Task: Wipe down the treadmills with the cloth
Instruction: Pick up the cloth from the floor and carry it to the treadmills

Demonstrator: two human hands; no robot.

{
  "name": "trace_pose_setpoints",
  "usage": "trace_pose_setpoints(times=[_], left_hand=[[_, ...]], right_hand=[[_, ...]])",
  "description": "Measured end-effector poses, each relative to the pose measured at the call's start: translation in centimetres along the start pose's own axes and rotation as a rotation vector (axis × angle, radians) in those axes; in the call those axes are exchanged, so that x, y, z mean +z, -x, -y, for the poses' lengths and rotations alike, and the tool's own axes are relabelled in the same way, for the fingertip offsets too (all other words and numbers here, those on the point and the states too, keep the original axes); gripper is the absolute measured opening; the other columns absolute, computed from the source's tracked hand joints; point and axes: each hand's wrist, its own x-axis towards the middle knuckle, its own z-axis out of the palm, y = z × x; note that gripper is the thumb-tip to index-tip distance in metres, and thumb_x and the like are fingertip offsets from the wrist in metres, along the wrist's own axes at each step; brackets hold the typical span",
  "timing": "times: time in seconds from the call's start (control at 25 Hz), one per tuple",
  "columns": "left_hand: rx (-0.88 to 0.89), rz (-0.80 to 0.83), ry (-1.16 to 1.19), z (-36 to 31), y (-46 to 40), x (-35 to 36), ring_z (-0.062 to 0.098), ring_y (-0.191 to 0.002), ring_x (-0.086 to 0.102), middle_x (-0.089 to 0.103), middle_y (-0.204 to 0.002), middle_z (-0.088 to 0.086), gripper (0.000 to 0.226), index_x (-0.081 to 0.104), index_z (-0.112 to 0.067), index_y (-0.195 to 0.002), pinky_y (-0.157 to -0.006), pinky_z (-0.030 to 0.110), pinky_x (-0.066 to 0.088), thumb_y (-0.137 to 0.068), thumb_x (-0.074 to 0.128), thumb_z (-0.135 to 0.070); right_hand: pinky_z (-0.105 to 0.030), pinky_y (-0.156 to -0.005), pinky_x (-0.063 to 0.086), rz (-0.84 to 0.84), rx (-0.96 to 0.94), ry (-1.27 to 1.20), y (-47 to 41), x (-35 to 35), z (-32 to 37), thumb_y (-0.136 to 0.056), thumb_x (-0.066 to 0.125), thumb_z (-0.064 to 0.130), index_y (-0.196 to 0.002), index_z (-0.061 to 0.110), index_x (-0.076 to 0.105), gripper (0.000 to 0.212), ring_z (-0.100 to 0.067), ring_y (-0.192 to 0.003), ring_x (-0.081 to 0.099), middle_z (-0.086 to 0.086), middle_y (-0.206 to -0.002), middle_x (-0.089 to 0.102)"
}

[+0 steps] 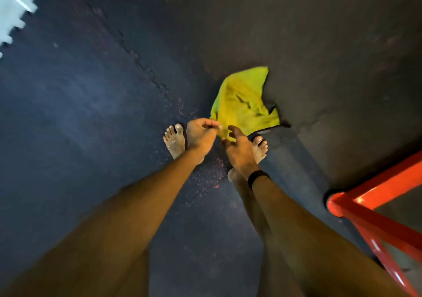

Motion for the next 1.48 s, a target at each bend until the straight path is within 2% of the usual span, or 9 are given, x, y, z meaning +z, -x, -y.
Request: trace_pose_setpoints(times=[0.08, 0.24, 0.44, 0.64, 0.8, 0.92, 1.12, 1.32, 1.48], left_hand=[[0.21, 0.054, -0.158, -3.9, 4.3, -1.7, 0.015, -0.071, 0.065, 0.072, -0.08, 0.004, 0.014, 0.074, -0.013, -0.082, -0.068, 0.03, 0.057, -0.076, 0.075, 0.0], [0.478, 0.158, -0.261, -14.6, 14.2, -8.1, 0.002, -0.052, 0.045, 0.052, -0.06, -0.011, 0.028, 0.058, -0.021, -0.069, -0.053, 0.024, 0.035, -0.066, 0.069, 0.005], [0.734, 0.208, -0.304, -24.8, 23.5, -19.3, 0.003, -0.051, 0.038, 0.046, -0.054, -0.012, 0.024, 0.042, -0.029, -0.058, -0.05, 0.025, 0.031, -0.054, 0.061, -0.014], [0.932, 0.191, -0.511, -31.8, 29.9, -30.5, 0.009, -0.052, 0.035, 0.043, -0.055, -0.007, 0.026, 0.04, -0.023, -0.058, -0.051, 0.033, 0.03, -0.055, 0.062, -0.01], [0.957, 0.034, -0.595, -35.4, 33.6, -38.0, 0.009, -0.053, 0.038, 0.047, -0.058, -0.007, 0.029, 0.046, -0.021, -0.062, -0.052, 0.029, 0.028, -0.062, 0.067, -0.001], [0.99, -0.105, -0.556, -37.6, 35.5, -42.0, 0.008, -0.062, 0.047, 0.053, -0.068, -0.009, 0.029, 0.051, -0.026, -0.071, -0.057, 0.029, 0.035, -0.068, 0.065, -0.001], [1.056, -0.341, -0.634, -42.7, 39.1, -47.5, 0.018, -0.087, 0.051, 0.052, -0.094, -0.007, 0.029, 0.053, -0.02, -0.11, -0.07, 0.028, 0.035, -0.085, 0.06, -0.007], [0.882, -0.539, -0.534, -47.2, 40.6, -50.8, 0.034, -0.103, 0.057, 0.058, -0.114, 0.014, 0.021, 0.058, -0.009, -0.107, -0.08, 0.041, 0.048, -0.087, 0.055, -0.005], [0.777, -0.59, -0.31, -49.9, 42.0, -51.5, 0.031, -0.081, 0.054, 0.06, -0.106, 0.024, 0.012, 0.049, 0.0, -0.098, -0.053, 0.034, 0.036, -0.086, 0.049, 0.002]], right_hand=[[-0.021, -0.092, 0.031, -0.043, -0.116, 0.103, 4.4, -1.8, 2.5, -0.097, 0.053, 0.009, -0.151, 0.019, 0.04, 0.056, -0.03, -0.119, 0.056, -0.011, -0.125, 0.063], [-0.051, -0.105, 0.041, -0.092, -0.392, 0.309, 14.4, -6.6, 9.9, -0.081, 0.054, 0.003, -0.15, 0.025, 0.039, 0.074, -0.034, -0.129, 0.047, -0.006, -0.148, 0.048], [-0.05, -0.082, 0.051, -0.049, -0.65, 0.541, 24.5, -10.1, 21.1, -0.071, 0.048, 0.012, -0.101, 0.029, 0.055, 0.036, -0.042, -0.109, 0.058, -0.008, -0.112, 0.066], [-0.053, -0.08, 0.052, -0.016, -0.844, 0.595, 31.7, -9.7, 29.8, -0.072, 0.054, 0.016, -0.091, 0.04, 0.048, 0.031, -0.036, -0.1, 0.061, -0.001, -0.099, 0.062], [-0.043, -0.072, 0.041, -0.095, -1.013, 0.812, 38.2, -9.5, 37.2, -0.085, 0.07, 0.02, -0.09, 0.018, 0.064, 0.008, -0.038, -0.096, 0.057, -0.011, -0.094, 0.062], [-0.042, -0.085, 0.038, -0.315, -1.061, 0.972, 41.7, -10.6, 41.7, -0.089, 0.069, 0.045, -0.098, 0.01, 0.065, 0.036, -0.033, -0.113, 0.052, -0.012, -0.107, 0.064], [-0.043, -0.087, 0.038, -0.588, -1.213, 1.05, 46.2, -12.5, 47.4, -0.09, 0.059, 0.063, -0.084, 0.017, 0.058, 0.047, -0.027, -0.105, 0.05, -0.008, -0.094, 0.062], [-0.039, -0.076, 0.031, -0.749, -1.275, 0.93, 47.5, -13.2, 49.5, -0.097, 0.06, 0.041, -0.081, 0.014, 0.058, 0.031, -0.031, -0.099, 0.053, -0.006, -0.09, 0.061], [-0.038, -0.066, 0.034, -0.64, -1.438, 0.762, 49.5, -12.2, 50.6, -0.098, 0.059, 0.023, -0.09, 0.015, 0.05, 0.014, -0.032, -0.078, 0.052, -0.006, -0.082, 0.056]])
